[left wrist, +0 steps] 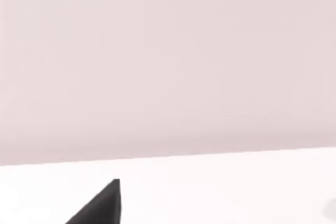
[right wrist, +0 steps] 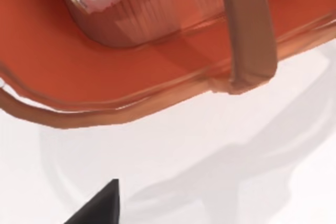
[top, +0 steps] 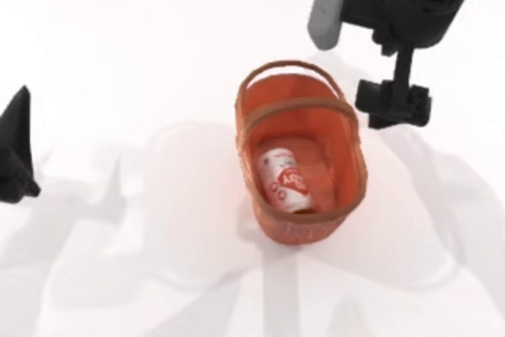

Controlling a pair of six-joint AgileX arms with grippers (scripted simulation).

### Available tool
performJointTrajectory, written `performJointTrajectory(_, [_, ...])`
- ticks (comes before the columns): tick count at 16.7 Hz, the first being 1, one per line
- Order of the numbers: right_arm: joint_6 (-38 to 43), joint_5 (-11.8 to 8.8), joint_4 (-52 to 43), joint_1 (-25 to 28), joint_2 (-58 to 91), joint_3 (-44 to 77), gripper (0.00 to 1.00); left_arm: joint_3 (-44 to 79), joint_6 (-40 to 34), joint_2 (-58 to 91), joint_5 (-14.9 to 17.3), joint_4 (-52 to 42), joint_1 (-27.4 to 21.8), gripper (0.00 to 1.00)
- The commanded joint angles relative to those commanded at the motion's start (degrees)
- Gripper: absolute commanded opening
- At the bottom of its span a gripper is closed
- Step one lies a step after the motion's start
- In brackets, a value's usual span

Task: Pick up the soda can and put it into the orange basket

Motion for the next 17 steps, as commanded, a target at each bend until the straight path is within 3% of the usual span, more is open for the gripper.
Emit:
performJointTrajectory(4, [-7.1, 0.3, -9.8, 4.6, 14.7, 18.7, 1.0, -9.7, 2.1, -15.7, -8.5, -6.4, 1.5, 1.0])
performJointTrajectory(8, [-11.5, 0.6, -15.2, 7.5, 23.4, 30.5, 1.0, -15.6, 3.8, -24.2, -13.8, -9.8, 2.3, 1.0])
performJointTrajectory(17, [-12.6, 0.7, -16.1, 7.9, 25.3, 33.0, 1.0, -16.9, 4.4, -26.1, -15.0, -10.5, 2.4, 1.0])
